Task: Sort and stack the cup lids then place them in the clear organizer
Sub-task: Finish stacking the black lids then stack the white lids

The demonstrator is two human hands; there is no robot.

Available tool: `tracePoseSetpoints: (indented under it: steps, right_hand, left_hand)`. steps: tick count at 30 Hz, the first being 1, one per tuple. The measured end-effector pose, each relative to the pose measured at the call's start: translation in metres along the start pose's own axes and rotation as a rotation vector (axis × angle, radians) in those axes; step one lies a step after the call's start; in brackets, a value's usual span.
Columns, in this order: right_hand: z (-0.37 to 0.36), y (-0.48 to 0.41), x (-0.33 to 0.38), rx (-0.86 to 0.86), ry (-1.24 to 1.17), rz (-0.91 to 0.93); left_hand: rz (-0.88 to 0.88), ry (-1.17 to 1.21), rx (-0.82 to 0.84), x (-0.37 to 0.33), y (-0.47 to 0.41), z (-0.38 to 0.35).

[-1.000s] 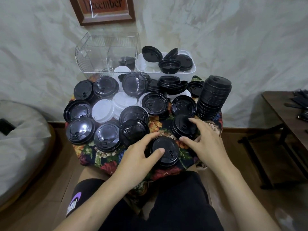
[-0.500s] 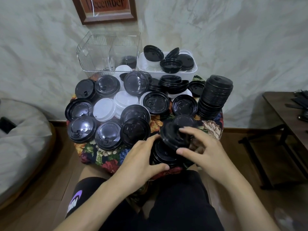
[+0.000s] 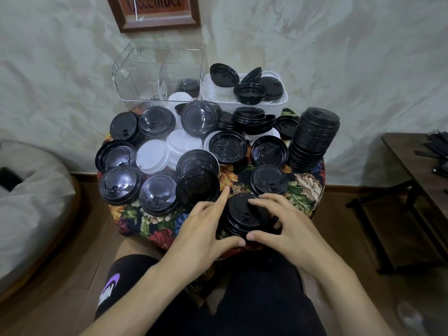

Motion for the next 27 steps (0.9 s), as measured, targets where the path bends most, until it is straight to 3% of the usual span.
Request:
tracePoseSetpoints:
  steps: [27]
  right_hand:
    - [-0.0063, -0.0032, 0.0008, 0.045, 0.002, -0.066]
  left_hand:
    - [-0.16, -0.073, -0.072, 0.0058, 0.0012, 0.0012]
Point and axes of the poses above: each hand's wrist, its own y-axis away from the middle knuckle, its own z-axis out of the back of the hand, x = y × z, the point moved 6 cm from there along -y, towards the middle knuckle, and after that the axes turned 15 degrees about y, right-handed, at the moved point
